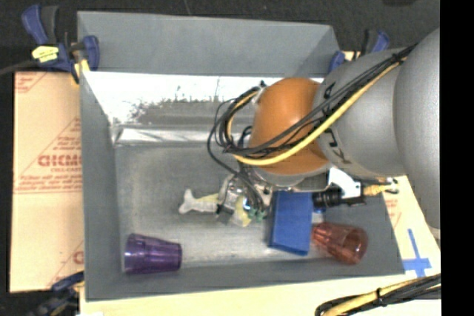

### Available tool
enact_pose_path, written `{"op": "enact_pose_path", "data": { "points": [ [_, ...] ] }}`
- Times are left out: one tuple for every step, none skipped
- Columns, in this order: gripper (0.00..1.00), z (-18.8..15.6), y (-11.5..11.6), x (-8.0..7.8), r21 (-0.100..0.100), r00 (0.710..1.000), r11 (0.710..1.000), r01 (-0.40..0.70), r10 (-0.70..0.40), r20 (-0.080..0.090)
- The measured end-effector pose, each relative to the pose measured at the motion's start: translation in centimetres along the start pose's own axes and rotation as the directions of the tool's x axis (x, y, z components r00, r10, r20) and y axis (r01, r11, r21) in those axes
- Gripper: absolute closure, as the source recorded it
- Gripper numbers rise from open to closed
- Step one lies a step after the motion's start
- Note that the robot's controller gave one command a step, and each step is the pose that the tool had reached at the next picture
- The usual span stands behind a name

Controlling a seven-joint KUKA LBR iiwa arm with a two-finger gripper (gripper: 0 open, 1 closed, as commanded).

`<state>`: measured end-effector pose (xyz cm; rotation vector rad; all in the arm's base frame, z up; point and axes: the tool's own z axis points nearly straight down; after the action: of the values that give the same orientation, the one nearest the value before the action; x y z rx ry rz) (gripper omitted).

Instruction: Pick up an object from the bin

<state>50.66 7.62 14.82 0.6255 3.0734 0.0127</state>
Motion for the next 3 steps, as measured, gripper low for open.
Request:
{"op": "enact_pose_path", "data": {
  "points": [
    [1.0, 2.3, 1.3, 0.3, -0.002, 1.0, 1.0, 0.03, -0.03, 0.005],
    [1.0, 2.9, 1.2, -0.1, -0.002, 0.982, 0.982, -0.188, 0.188, 0.003],
    [1.0, 4.9, 1.3, 0.6, -0.001, 0.979, 0.979, -0.203, 0.203, 0.003]
  ]
}}
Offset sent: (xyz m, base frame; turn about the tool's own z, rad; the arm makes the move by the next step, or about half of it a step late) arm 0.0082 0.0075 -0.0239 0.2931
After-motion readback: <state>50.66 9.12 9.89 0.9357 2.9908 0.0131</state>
